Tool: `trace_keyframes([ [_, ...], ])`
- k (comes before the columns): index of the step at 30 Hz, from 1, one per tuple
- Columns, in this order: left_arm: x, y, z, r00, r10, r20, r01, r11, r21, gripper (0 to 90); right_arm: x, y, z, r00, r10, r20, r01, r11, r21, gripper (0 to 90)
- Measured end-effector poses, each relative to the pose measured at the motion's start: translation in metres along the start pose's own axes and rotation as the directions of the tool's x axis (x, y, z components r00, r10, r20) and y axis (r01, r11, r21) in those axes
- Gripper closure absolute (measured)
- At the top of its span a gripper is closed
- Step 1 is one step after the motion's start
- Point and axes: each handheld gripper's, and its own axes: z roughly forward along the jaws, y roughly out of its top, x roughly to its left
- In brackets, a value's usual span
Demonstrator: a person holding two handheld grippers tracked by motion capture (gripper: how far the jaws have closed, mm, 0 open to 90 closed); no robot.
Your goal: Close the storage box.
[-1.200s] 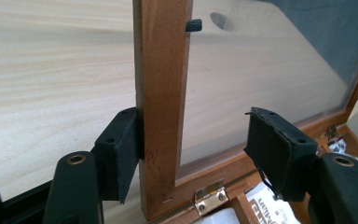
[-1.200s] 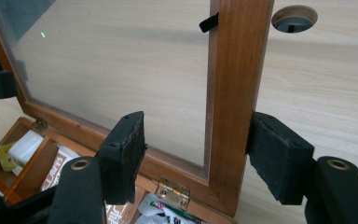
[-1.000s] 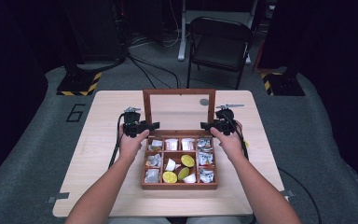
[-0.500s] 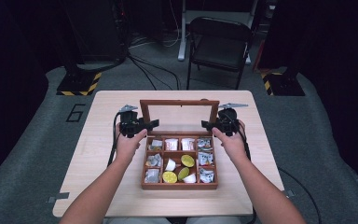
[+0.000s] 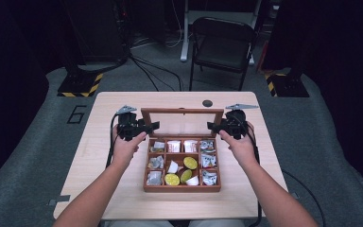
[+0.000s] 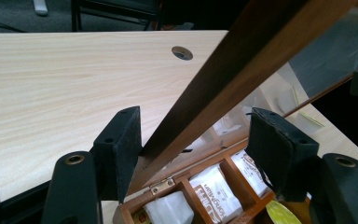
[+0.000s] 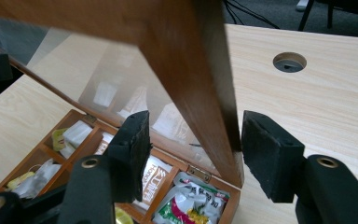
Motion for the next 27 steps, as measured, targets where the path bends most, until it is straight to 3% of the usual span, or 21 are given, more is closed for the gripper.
trace_keyframes([
  [8, -0.006, 0.003, -0.02, 0.9998, 0.005, 0.021, -0.004, 0.9995, -0.03, 37.2, 0.003, -0.001, -0.017, 0.9997, -0.015, -0.018, 0.015, 1.0, -0.005, 47.5],
  [18, -0.016, 0.006, -0.044, 0.9981, 0.051, 0.036, -0.05, 0.9982, -0.034, 42.5, 0.01, -0.002, -0.036, 0.9983, -0.04, -0.042, 0.039, 0.999, -0.02, 51.0],
  [27, -0.023, -0.009, -0.054, 0.9951, 0.081, 0.057, -0.079, 0.9963, -0.035, 40.3, 0.014, -0.015, -0.05, 0.9966, -0.039, -0.072, 0.037, 0.999, -0.034, 50.0],
])
